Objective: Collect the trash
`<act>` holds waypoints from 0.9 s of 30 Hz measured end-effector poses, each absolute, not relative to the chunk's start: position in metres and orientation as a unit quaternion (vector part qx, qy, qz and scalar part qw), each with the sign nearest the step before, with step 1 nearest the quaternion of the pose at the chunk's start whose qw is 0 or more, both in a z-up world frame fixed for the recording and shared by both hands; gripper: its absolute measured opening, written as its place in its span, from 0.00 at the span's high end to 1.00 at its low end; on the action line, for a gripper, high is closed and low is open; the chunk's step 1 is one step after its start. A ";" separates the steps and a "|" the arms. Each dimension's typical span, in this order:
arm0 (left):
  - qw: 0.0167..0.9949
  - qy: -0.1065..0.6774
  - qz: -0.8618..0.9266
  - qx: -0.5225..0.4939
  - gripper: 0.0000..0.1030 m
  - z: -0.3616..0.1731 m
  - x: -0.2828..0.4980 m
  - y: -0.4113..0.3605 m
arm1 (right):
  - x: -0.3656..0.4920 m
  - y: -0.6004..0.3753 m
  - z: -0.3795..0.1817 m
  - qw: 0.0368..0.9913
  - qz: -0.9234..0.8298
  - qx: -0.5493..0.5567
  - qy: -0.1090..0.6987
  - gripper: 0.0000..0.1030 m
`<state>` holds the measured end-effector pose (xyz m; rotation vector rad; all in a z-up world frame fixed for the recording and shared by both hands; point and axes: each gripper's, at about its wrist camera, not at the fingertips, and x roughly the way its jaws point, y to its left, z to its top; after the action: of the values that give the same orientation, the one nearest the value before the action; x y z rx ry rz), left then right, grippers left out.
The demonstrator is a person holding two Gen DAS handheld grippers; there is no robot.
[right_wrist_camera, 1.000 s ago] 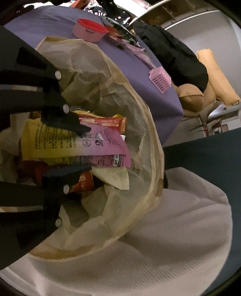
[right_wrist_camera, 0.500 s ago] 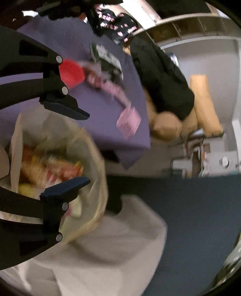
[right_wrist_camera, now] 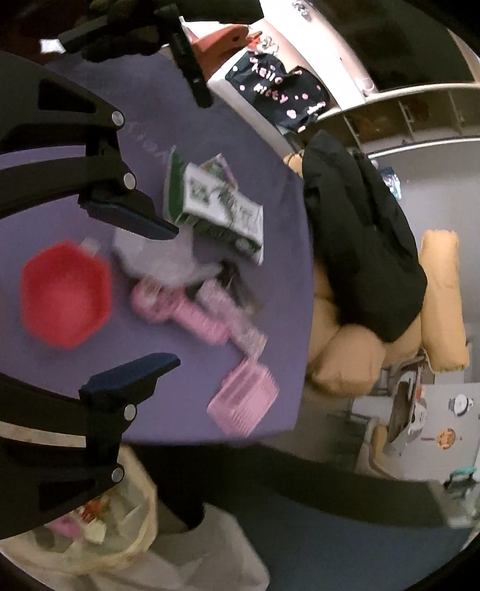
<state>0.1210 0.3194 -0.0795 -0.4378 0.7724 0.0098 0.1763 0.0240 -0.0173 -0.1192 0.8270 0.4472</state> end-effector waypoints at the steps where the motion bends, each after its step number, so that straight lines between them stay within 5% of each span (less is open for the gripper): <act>1: 0.903 0.373 0.007 -0.212 0.45 -0.080 0.119 0.323 | 0.180 0.033 -0.017 0.887 0.223 -0.056 0.400 0.42; 20: 0.896 0.375 0.020 -0.236 0.44 -0.099 0.107 0.367 | 0.232 0.115 -0.056 0.863 0.230 -0.088 0.442 0.42; 27: 0.896 0.377 -0.030 -0.233 0.44 -0.086 0.130 0.337 | 0.230 0.075 -0.022 0.894 0.199 -0.086 0.393 0.42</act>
<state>0.1296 0.3371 -0.0858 -0.4821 0.7813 -0.0626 0.2300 0.0749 -0.0223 -0.1775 0.8153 0.4127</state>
